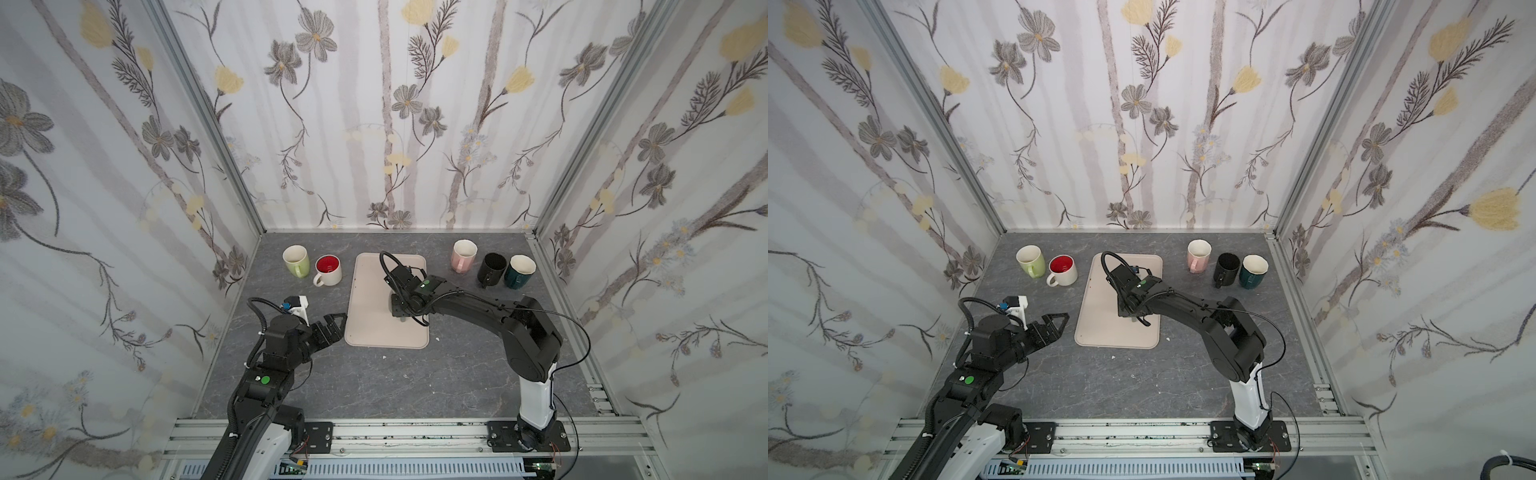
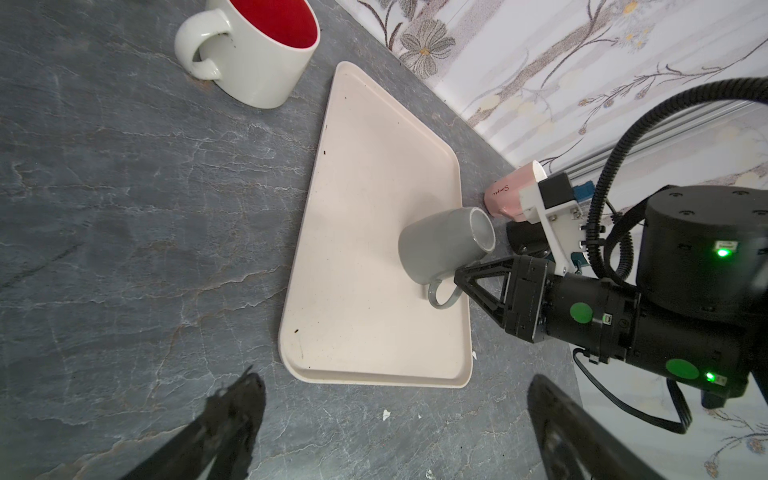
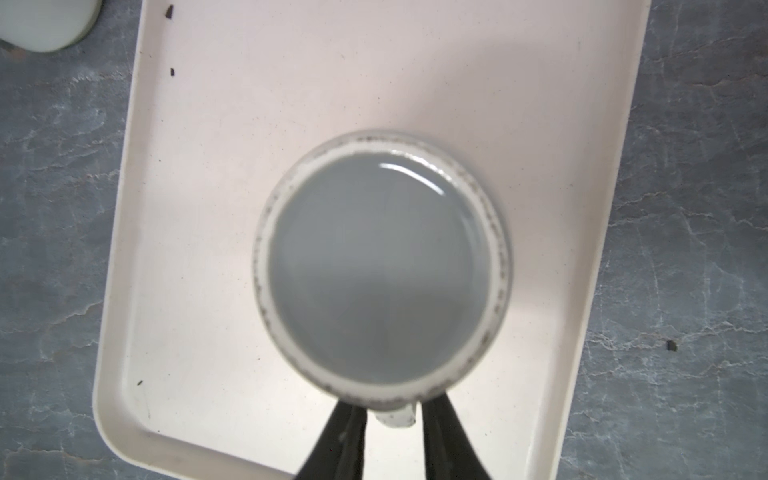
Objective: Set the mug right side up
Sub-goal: 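Carry the grey mug toward the tray edge nearest the robot with the right gripper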
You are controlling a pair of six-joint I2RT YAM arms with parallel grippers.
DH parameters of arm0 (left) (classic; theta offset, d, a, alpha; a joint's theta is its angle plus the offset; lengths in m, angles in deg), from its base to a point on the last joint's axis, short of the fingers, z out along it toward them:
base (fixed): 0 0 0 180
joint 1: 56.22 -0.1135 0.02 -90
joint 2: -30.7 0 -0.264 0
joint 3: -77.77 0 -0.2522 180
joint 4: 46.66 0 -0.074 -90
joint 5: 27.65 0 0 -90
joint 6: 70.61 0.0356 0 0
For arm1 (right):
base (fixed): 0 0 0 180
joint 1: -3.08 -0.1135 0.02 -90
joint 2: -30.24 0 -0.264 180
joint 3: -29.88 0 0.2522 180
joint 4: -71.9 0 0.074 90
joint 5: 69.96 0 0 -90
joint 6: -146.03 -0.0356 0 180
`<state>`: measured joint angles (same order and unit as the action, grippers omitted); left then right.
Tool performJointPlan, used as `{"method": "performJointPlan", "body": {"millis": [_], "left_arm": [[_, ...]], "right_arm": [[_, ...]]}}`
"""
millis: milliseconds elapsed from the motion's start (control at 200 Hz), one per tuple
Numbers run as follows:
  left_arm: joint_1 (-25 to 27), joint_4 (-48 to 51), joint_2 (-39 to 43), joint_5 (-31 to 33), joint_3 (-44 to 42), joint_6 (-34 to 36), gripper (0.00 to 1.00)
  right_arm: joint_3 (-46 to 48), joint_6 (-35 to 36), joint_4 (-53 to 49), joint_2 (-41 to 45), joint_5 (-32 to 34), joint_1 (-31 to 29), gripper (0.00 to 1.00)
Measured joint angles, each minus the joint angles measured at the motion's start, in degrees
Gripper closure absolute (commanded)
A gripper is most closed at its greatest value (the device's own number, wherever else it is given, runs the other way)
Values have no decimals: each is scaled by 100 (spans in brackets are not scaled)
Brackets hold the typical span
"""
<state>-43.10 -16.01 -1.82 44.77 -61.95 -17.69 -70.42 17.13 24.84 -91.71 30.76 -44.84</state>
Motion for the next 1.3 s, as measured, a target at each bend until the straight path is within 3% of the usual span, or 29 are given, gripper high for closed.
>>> {"method": "performJointPlan", "body": {"millis": [270,410,804,1299], "left_arm": [[0,-17,-4,0,-20,0,0],[0,-28,-7,2,-26,0,0],[0,-55,-164,-7,-31,-4,0],[7,-278,-695,-240,107,-90,0]], "right_arm": [[-234,109,-225,-258,20,0,82],[-308,186,-240,-319,-9,153,97],[-249,256,-337,-205,-39,247,100],[1132,345,682,1504,-1084,317,100]]}}
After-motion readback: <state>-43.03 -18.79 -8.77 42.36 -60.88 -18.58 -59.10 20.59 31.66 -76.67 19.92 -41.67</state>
